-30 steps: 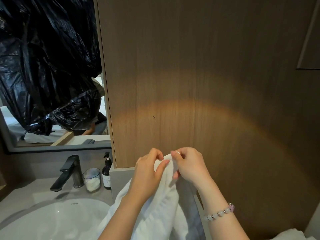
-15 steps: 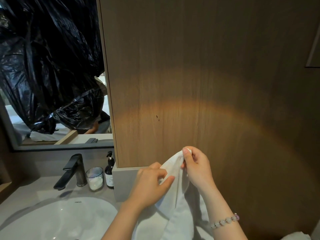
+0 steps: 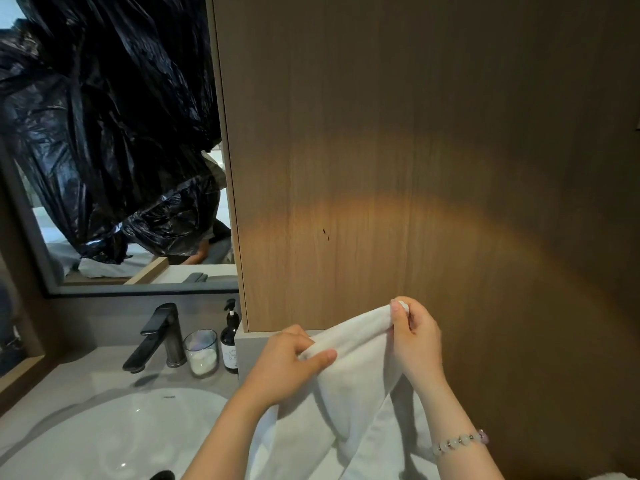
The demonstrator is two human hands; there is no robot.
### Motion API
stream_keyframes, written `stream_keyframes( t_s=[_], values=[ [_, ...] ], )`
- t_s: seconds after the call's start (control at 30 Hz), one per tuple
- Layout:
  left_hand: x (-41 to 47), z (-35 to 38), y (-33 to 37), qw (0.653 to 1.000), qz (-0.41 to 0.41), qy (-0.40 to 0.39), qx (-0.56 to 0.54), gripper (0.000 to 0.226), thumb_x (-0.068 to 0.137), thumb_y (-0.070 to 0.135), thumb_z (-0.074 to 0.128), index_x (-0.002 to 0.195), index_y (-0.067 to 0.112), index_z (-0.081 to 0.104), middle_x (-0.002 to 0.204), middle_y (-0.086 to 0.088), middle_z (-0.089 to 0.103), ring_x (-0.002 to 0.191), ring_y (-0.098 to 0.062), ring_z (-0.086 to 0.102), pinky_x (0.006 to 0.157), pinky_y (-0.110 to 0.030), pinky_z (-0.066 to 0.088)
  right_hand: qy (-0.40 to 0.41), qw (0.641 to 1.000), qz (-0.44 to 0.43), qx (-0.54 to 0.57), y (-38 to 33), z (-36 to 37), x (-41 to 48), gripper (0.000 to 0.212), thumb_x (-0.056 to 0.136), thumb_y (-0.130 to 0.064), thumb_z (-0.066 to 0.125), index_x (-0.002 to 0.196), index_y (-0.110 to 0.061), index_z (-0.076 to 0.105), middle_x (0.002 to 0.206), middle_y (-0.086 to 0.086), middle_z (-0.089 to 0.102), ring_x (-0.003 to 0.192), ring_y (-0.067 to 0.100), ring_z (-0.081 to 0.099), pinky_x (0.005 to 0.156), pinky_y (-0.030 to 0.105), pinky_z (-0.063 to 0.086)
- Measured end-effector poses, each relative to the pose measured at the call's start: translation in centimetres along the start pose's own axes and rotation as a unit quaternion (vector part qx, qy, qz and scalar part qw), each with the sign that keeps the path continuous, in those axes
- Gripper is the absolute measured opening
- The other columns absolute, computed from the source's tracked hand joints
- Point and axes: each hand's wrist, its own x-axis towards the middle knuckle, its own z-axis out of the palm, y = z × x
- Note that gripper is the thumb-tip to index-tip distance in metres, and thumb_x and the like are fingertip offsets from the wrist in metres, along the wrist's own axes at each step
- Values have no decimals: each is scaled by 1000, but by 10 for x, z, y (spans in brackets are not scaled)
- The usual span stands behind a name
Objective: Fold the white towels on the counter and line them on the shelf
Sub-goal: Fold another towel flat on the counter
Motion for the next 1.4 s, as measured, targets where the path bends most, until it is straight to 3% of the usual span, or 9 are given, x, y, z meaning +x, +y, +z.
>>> stream_keyframes(
  t_s=[0.3, 0.4, 0.5, 0.67, 0.83, 0.93, 1.07, 1.2, 1.4],
  values=[
    [5, -16, 12, 990, 44, 137, -3, 50, 81, 30, 71, 40, 15, 48, 63, 4, 42, 57, -4, 45, 55, -15, 30, 64, 998, -3, -3, -6, -2, 4, 21, 97, -18, 47, 81, -10, 56, 76, 7, 56, 70, 13, 47, 62, 15, 37],
    [8, -18, 10, 990, 28, 134, 42, 62, 71, 63, 65, 38, 17, 40, 61, 3, 46, 52, -9, 43, 56, -25, 33, 77, 997, -5, -6, -9, -1, 7, 23, 97, -18, 46, 79, -7, 56, 75, 7, 55, 69, 15, 46, 57, 10, 34],
    [7, -21, 10, 992, 2, 73, 106, 78, 37, 95, 49, 48, 17, 51, 65, -1, 59, 58, -14, 47, 56, -31, 35, 92, 996, -7, -17, -8, -1, 9, 25, 97, -16, 47, 77, -4, 55, 73, 8, 55, 70, 19, 45, 56, 8, 33],
    [6, -29, 11, 984, 19, -8, 175, 58, 58, 71, 70, 50, 18, 49, 50, 5, 45, 49, -11, 38, 52, -30, 27, 89, 996, -9, -26, -5, -4, 8, 23, 97, -17, 47, 77, -8, 55, 71, 2, 53, 68, 13, 46, 56, 7, 34],
    [4, -27, 4, 980, 30, 56, 191, 52, 81, 65, 46, 57, 20, 49, 66, 6, 51, 66, -14, 49, 60, -30, 35, 101, 994, -17, -27, -5, -7, 11, 24, 97, -17, 47, 75, -9, 55, 69, 2, 53, 67, 16, 46, 59, 18, 36],
    [1, -19, 0, 975, 29, 107, 194, 41, 89, 57, 38, 59, 30, 39, 69, 7, 43, 69, -13, 44, 65, -31, 27, 109, 993, -23, -31, -6, -10, 11, 29, 97, -17, 47, 68, -15, 49, 65, -1, 48, 63, 14, 43, 56, 13, 33],
    [-5, -4, -4, 958, -8, 186, 216, 35, 98, 45, 36, 64, 36, 39, 71, 9, 42, 71, -12, 42, 70, -30, 18, 117, 993, -11, -25, -2, -9, 13, 24, 96, -19, 47, 76, -10, 55, 67, -1, 50, 70, 20, 46, 61, 30, 36],
    [-8, 0, -7, 952, -41, 190, 237, 35, 97, 49, 35, 82, 35, 62, 76, 10, 47, 81, -13, 53, 71, -29, 17, 113, 993, -5, -24, 2, -8, 8, 20, 96, -19, 48, 82, -9, 58, 72, -1, 54, 75, 22, 50, 66, 29, 36],
    [-4, -10, -8, 965, -25, 195, 175, 55, 91, 52, 47, 46, 25, 31, 60, 5, 38, 66, -23, 43, 61, -32, 26, 139, 990, 13, -24, 10, -11, 7, 18, 96, -20, 49, 86, -8, 59, 73, 1, 54, 77, 24, 51, 70, 30, 37]
  ],
)
